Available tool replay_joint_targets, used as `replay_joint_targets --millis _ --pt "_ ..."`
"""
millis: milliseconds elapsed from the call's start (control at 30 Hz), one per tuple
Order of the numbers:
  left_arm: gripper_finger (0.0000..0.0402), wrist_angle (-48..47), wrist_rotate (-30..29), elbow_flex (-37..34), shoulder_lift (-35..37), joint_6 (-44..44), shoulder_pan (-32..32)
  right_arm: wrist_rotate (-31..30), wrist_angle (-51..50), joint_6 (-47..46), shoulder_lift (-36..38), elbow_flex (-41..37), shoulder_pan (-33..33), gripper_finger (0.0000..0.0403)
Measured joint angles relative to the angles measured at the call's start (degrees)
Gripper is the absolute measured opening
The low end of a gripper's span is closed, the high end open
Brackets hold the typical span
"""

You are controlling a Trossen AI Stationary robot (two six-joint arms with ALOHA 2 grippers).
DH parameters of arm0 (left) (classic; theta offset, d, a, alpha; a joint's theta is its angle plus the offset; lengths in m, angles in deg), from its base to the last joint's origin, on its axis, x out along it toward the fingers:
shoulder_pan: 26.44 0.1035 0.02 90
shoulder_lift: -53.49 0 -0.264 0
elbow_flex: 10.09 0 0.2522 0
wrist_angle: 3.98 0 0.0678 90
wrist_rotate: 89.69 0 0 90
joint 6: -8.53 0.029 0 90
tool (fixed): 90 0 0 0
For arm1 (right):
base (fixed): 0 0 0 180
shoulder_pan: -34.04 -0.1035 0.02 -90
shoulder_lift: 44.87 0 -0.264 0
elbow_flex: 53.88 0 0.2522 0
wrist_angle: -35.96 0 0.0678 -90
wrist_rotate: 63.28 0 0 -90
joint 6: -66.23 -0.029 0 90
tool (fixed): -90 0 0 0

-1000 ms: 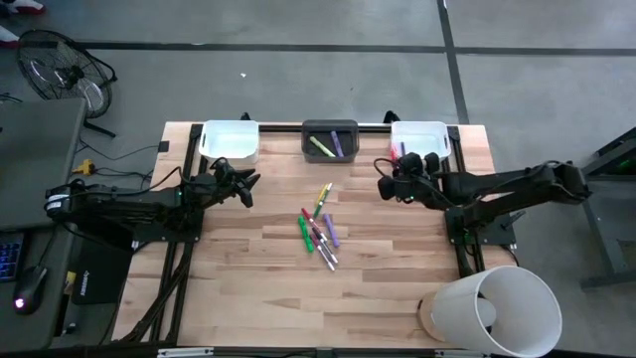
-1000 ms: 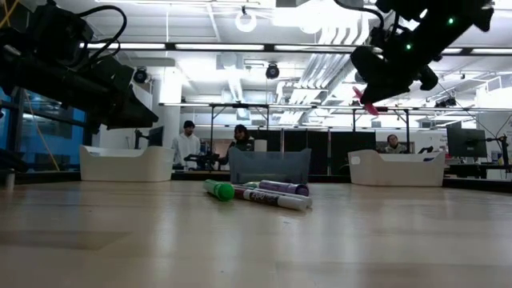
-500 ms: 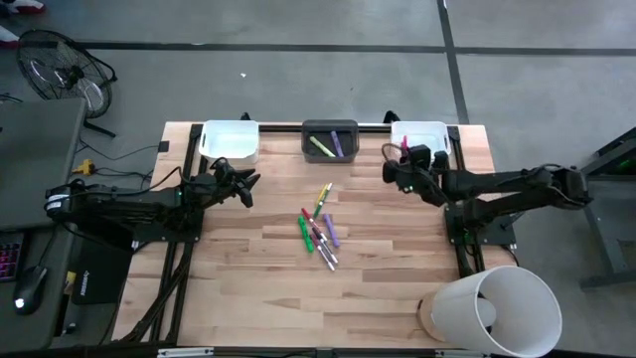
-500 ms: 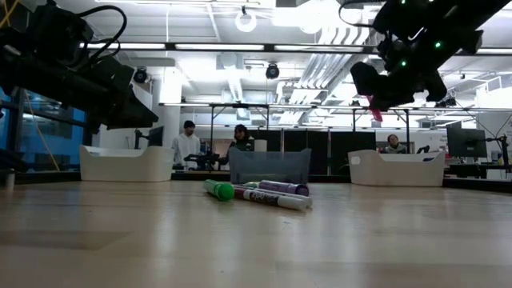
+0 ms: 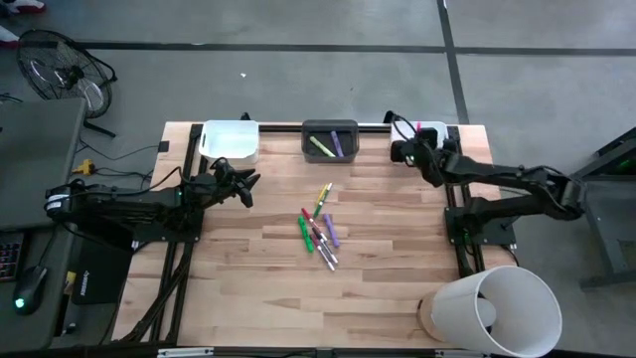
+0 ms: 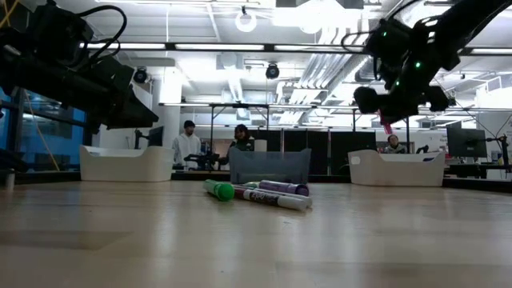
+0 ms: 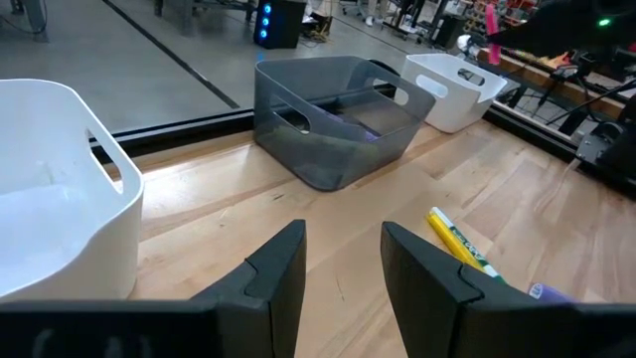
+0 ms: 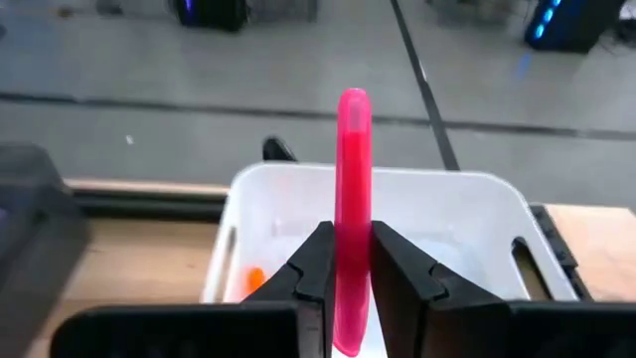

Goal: Pick & Place Markers
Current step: Put the pink pen into the right white bin

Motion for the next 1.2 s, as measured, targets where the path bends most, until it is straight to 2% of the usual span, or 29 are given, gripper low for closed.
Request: replay_joint_targets --millis 367,667,1033,1200 --pt "0.0131 -0.01 0.00 0.01 0.01 0.00 -0.01 13.04 6.48 6.59 -9.04 0.02 11.70 0.0048" --pt "0.0131 0.02 0.00 0.01 0.01 0.01 0.00 23.52 10.15 8.10 -17.39 0.02 16.23 0.0051" --pt "0.0131 0.02 0.02 0.00 0.01 -0.01 0.01 25.52 10.17 9.55 -18.67 0.68 16.45 0.0047" --pt "0.0131 0.00 0.00 0.01 0.00 0.01 0.01 25.57 10.12 9.32 -18.67 0.68 16.45 0.0066"
